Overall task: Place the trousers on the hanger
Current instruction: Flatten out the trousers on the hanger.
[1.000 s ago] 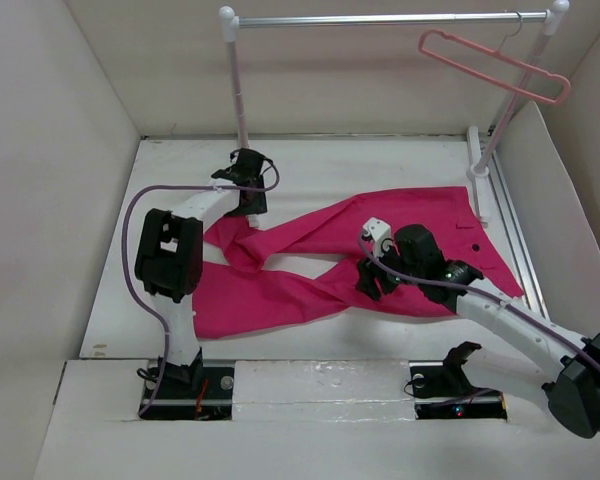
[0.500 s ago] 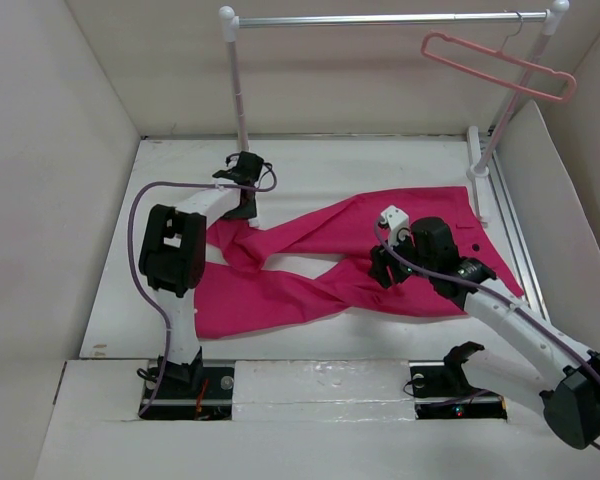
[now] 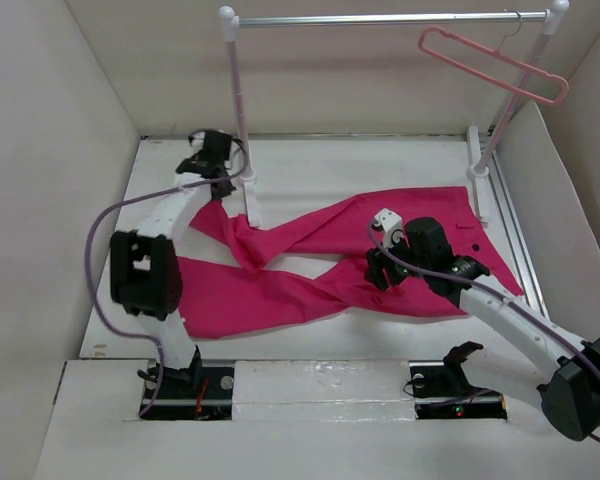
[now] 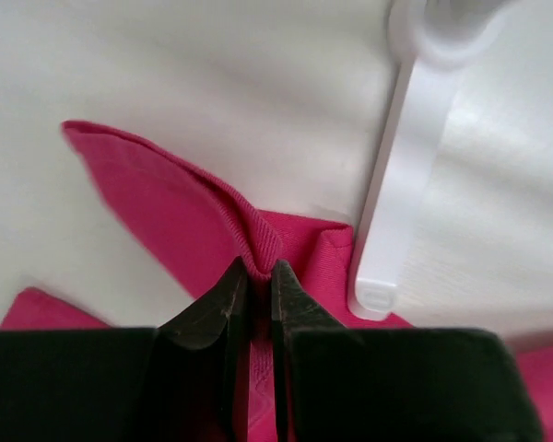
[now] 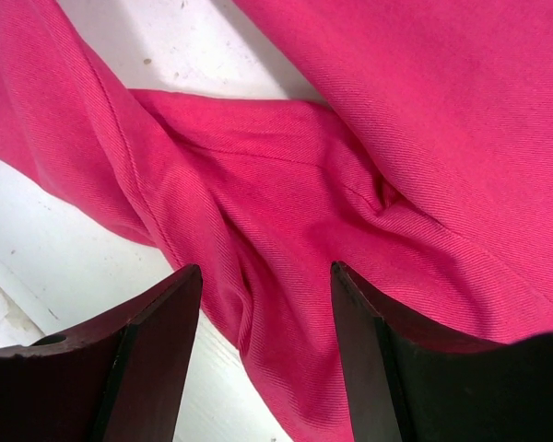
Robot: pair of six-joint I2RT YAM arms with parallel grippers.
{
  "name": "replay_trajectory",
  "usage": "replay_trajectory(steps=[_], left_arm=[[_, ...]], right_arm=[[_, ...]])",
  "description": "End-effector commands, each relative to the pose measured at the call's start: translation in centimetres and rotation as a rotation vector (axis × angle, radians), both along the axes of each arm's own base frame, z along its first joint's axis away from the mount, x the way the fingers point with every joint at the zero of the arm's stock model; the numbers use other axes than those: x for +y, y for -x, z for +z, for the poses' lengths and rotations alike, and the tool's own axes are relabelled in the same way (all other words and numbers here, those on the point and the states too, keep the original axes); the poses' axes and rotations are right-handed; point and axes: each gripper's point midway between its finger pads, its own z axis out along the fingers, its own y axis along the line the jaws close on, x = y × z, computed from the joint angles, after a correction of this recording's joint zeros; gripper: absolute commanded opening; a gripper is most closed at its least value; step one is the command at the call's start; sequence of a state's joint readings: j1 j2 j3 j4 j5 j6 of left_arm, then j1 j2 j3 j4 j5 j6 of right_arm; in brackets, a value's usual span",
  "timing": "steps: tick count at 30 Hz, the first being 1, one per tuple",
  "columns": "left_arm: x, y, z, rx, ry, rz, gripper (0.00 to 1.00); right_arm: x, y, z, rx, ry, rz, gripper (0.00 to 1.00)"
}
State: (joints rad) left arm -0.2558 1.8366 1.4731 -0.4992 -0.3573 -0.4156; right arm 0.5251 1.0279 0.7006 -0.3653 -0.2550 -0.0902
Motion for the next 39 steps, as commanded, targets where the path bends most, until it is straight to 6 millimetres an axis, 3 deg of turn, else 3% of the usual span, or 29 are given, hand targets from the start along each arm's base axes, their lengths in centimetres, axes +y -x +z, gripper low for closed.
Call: replay_trajectory(steps=[1, 2, 3, 6, 9, 11, 13, 14, 15, 20, 22, 26, 27, 30, 31, 32, 33, 34, 36, 37, 38, 39], left_arm=[[3.5, -0.5, 13.7, -0.356, 0.197, 0.109, 0.0], [6.2, -0.8, 15.9, -0.432, 0.244, 0.165, 0.0], [6.9, 0.1, 18.8, -0.503, 0.311, 0.161, 0.0], [10.9, 1.8, 22.6, -0.604, 0.417, 0.249, 0.0], [11.8, 3.9, 24.3, -0.636, 0.398, 0.302, 0.0], [11.8, 5.2, 23.7, -0.625, 0.407, 0.328, 0.0], [11.7, 7.1, 25.2, -0.676, 0.419, 0.348, 0.0], [11.6, 9.1, 25.4, -0.691, 0.427, 0.378, 0.0], [11.6, 9.1, 25.4, -0.693, 0.434, 0.383, 0.0], [11.8, 13.1, 26.2, -0.732, 0.428, 0.463, 0.0], [12.0, 14.1, 26.3, -0.734, 0.398, 0.491, 0.0], [12.0, 14.1, 26.4, -0.75, 0.397, 0.492, 0.0], [12.1, 13.6, 26.4, -0.756, 0.391, 0.493, 0.0], [14.0, 9.2, 24.6, -0.713, 0.339, 0.535, 0.0], [14.8, 7.4, 25.3, -0.733, 0.336, 0.541, 0.0], [15.7, 4.1, 22.3, -0.648, 0.32, 0.542, 0.0], [16.2, 2.1, 21.4, -0.622, 0.3, 0.547, 0.0], [17.2, -2.3, 19.6, -0.567, 0.274, 0.548, 0.0], [18.6, -6.3, 17.7, -0.482, 0.209, 0.548, 0.0], [18.2, -10.5, 15.8, -0.418, 0.235, 0.488, 0.05], [18.2, -11.2, 14.5, -0.383, 0.261, 0.47, 0.11], [18.1, -11.4, 13.2, -0.37, 0.296, 0.47, 0.26]], right_arm=[[0.9, -1.0, 0.9, -0.047, -0.019, 0.024, 0.64], [1.0, -1.1, 1.0, -0.052, -0.018, 0.029, 0.64], [1.0, -1.2, 1.0, -0.055, -0.014, 0.029, 0.64], [0.7, -1.5, 0.8, -0.051, 0.006, 0.016, 0.64], [0.1, -1.8, 0.7, -0.057, 0.03, 0.001, 0.64], [0.0, -1.8, 1.1, -0.074, 0.036, 0.007, 0.65], [-0.2, -1.8, 1.4, -0.08, 0.039, 0.006, 0.65], [-0.8, -1.9, 1.8, -0.096, 0.047, -0.017, 0.65], [-0.8, -1.9, 1.8, -0.097, 0.047, -0.017, 0.65], [-2.3, -2.0, 2.4, -0.101, 0.059, -0.047, 0.65], [-2.7, -2.6, 3.4, -0.134, 0.049, -0.066, 0.65], [-4.1, -4.0, 3.8, -0.14, 0.074, -0.121, 0.65], [-4.9, -4.7, 3.3, -0.122, 0.091, -0.154, 0.65], [-5.7, -6.8, 4.2, -0.138, 0.065, -0.187, 0.66], [-5.5, -7.5, 4.1, -0.127, 0.057, -0.183, 0.66], [-4.9, -7.8, 4.5, -0.125, 0.038, -0.16, 0.66], [-4.7, -8.6, 5.9, -0.145, 0.021, -0.158, 0.67], [-4.6, -9.1, 5.9, -0.136, 0.026, -0.15, 0.67], [-4.3, -9.4, 6.6, -0.142, 0.018, -0.141, 0.67], [-3.7, -9.5, 7.4, -0.157, 0.01, -0.127, 0.67], [-3.4, -9.3, 7.6, -0.157, 0.008, -0.117, 0.68], [-3.0, -9.1, 7.6, -0.158, 0.006, -0.105, 0.7]])
